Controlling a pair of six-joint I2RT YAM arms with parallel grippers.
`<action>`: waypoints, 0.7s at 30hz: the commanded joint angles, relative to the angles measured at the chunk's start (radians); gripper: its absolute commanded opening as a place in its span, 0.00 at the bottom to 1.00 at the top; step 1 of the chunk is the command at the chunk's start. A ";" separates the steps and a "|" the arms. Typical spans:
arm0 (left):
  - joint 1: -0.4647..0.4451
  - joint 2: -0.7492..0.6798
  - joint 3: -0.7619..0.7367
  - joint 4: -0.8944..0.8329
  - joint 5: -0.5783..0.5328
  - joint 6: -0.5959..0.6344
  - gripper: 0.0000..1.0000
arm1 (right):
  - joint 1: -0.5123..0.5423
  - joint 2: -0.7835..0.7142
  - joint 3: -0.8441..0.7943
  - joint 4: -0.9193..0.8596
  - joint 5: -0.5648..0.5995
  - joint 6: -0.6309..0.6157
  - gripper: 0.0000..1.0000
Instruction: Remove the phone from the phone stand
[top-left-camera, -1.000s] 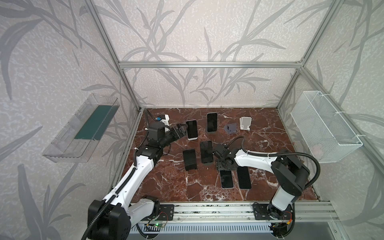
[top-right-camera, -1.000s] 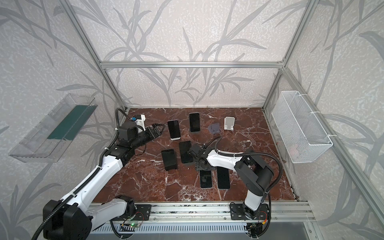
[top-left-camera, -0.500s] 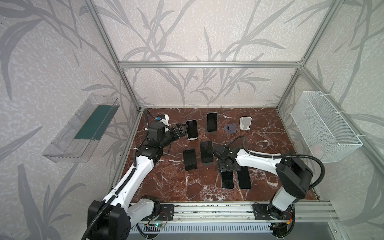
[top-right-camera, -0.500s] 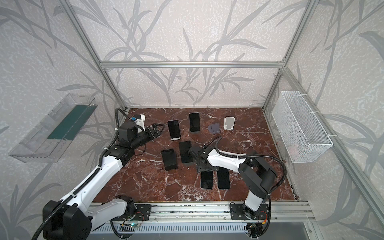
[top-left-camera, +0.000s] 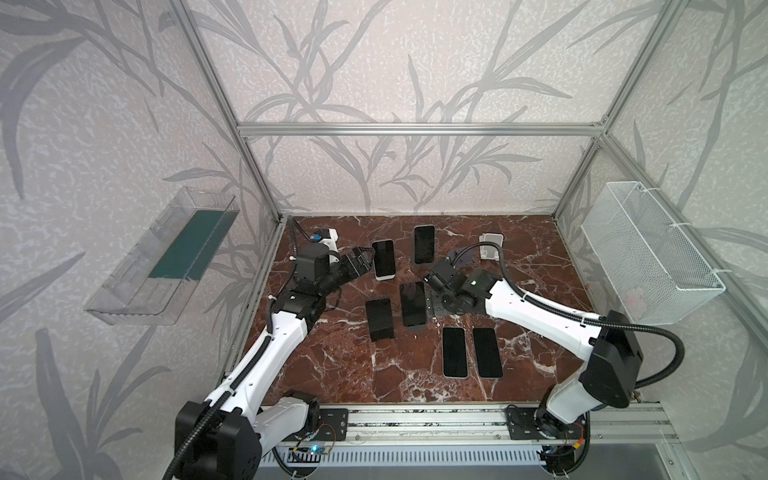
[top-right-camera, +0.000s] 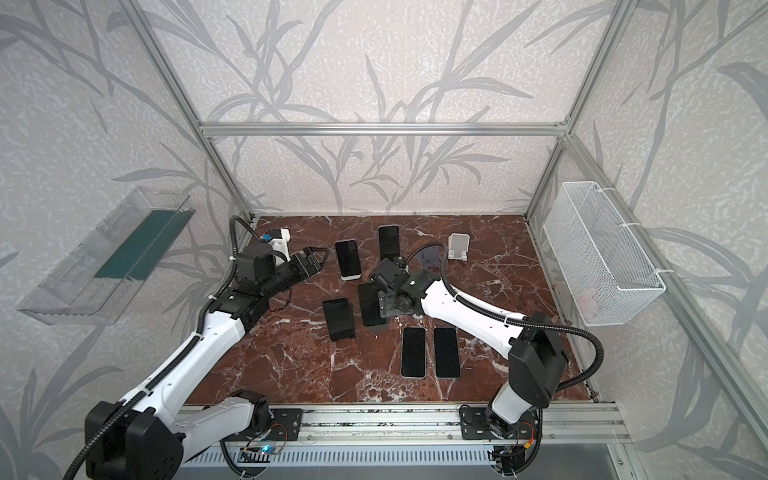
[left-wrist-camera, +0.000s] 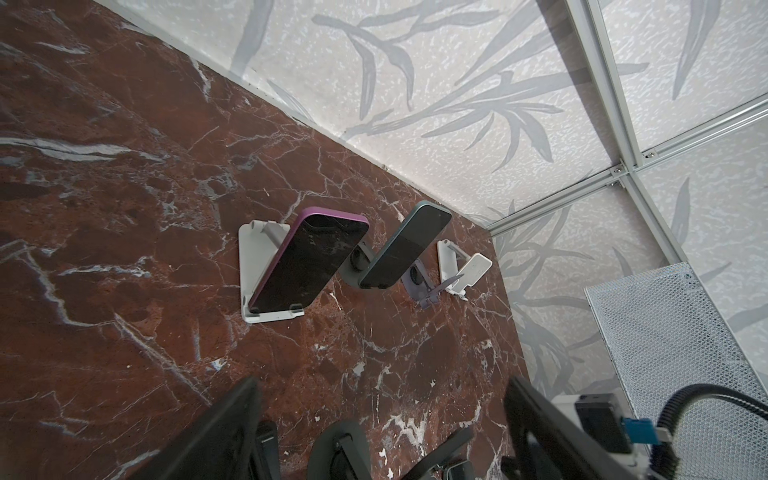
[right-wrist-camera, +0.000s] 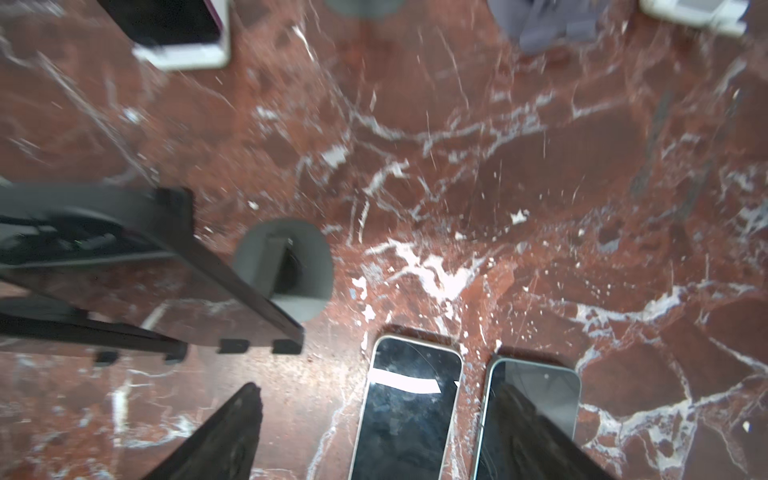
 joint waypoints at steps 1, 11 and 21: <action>0.003 -0.028 0.010 -0.028 -0.043 0.031 0.92 | 0.005 -0.003 0.070 -0.047 0.028 -0.034 0.87; 0.003 -0.057 0.010 -0.047 -0.098 0.056 0.92 | 0.052 0.046 0.128 0.064 0.008 -0.095 1.00; 0.003 -0.048 0.010 -0.043 -0.084 0.054 0.92 | 0.055 0.163 0.169 0.171 -0.032 -0.097 0.99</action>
